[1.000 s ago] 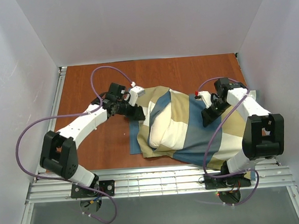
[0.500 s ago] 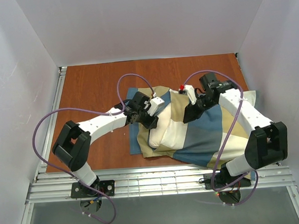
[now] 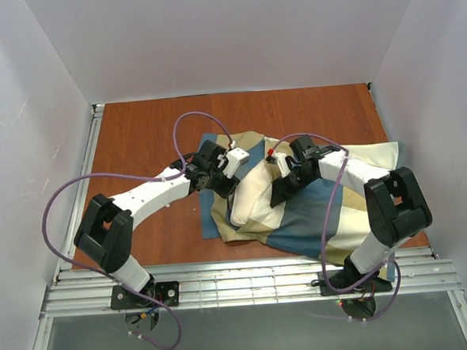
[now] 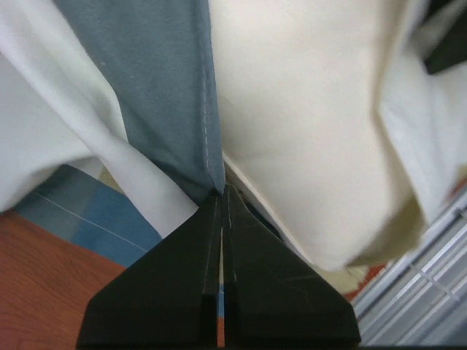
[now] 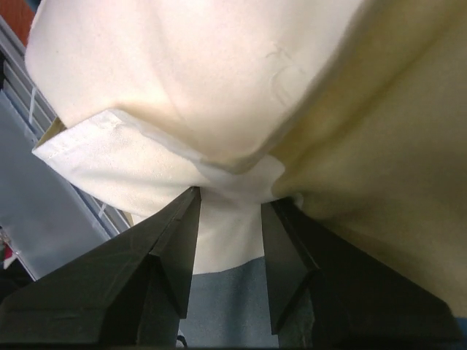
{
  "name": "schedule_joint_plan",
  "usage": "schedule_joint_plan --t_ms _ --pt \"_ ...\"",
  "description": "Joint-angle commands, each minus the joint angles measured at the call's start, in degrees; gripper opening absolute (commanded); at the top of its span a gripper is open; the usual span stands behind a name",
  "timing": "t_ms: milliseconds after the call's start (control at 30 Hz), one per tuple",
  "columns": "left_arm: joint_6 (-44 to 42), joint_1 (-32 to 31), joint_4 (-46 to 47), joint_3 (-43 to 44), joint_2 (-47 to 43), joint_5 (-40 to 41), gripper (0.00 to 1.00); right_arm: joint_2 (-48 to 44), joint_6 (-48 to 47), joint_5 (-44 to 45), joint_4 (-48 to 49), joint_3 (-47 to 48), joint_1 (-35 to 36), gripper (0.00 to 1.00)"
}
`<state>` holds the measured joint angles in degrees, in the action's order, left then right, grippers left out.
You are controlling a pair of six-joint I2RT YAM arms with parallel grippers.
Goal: Put the pillow into the pillowcase
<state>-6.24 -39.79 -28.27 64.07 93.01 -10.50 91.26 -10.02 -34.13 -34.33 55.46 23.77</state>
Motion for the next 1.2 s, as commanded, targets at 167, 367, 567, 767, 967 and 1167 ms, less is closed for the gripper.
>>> schedule_joint_plan --t_ms 167,367,567,767,967,1167 --pt "-6.06 0.59 -20.65 6.49 -9.17 -24.80 0.00 7.52 10.45 13.30 14.28 6.32 0.05 0.36" --pt "-5.28 1.12 -25.52 14.40 -2.59 -44.85 0.00 9.19 15.81 19.69 17.54 7.82 0.05 0.36" --pt "-0.97 5.33 -23.41 21.09 2.08 -46.22 0.00 8.06 13.90 3.57 17.10 9.49 -1.35 0.27" --pt "4.74 13.95 -15.15 15.03 3.48 -42.75 0.00 -8.10 2.74 -13.59 18.41 3.17 -1.27 0.51" --pt "16.16 14.48 -8.03 13.19 6.13 -50.31 0.00 -20.77 -10.97 4.79 27.11 -4.56 10.57 0.84" --pt "20.65 15.53 -6.44 11.69 5.69 -55.06 0.00 -18.41 -21.52 23.89 42.54 -11.68 23.94 0.87"
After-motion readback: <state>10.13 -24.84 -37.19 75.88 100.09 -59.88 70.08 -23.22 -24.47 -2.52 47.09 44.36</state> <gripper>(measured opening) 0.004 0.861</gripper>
